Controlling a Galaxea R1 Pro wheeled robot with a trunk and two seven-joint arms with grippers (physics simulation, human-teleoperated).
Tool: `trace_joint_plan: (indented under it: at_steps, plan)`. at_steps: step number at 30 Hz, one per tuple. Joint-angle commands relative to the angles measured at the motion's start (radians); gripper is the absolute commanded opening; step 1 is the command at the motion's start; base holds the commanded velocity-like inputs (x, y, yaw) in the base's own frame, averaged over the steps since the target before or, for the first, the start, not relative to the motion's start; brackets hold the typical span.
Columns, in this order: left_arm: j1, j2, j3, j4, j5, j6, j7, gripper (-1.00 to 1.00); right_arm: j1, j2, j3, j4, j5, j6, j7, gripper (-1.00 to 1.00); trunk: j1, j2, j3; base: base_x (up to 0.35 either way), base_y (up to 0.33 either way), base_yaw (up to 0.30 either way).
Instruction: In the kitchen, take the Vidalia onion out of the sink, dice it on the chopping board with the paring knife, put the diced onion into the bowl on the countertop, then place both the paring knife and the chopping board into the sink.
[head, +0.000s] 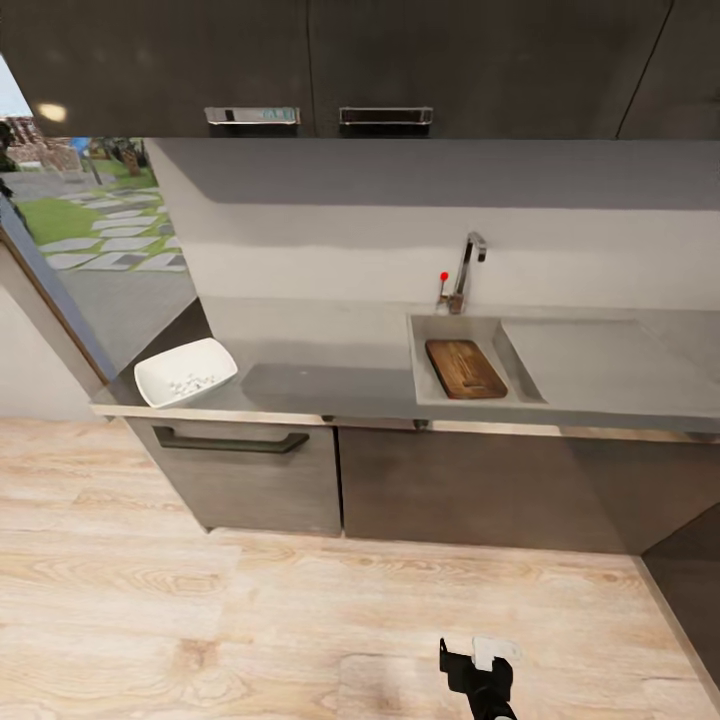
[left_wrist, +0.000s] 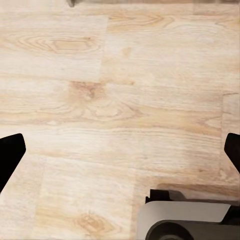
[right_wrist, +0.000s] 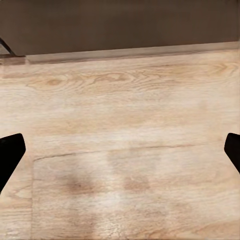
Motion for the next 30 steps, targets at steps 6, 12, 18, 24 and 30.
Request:
trace_joint_plan:
  at_steps: [6,12,18,24,30]
  plan:
    - [0.000,0.002,-0.008,-0.002,0.006,-0.002,0.009,1.00,-0.001,0.000,0.009,0.001,-0.009,-0.003,-0.004,1.00,0.000,-0.001,0.009,0.000,0.000,0.000]
    - [0.000,0.002,-0.008,-0.002,0.006,-0.002,0.009,1.00,-0.001,0.000,0.009,0.001,-0.009,-0.003,-0.004,1.00,0.000,-0.001,0.018,0.000,0.000,0.000]
    - [0.000,0.002,-0.007,-0.002,0.006,-0.001,0.009,1.00,-0.001,0.000,0.009,0.003,-0.008,-0.002,-0.004,1.00,0.000,-0.001,0.028,0.000,0.000,0.000]
    - [-0.001,0.002,-0.005,-0.002,0.006,-0.001,0.009,1.00,0.065,-0.090,0.010,0.081,-0.006,0.005,0.005,1.00,0.000,-0.001,0.038,0.000,0.000,0.000]
    - [-0.001,0.002,-0.004,0.006,0.007,0.002,0.011,1.00,0.209,-0.139,0.011,0.084,-0.006,0.012,0.017,1.00,0.000,-0.001,0.047,0.000,0.000,0.000]
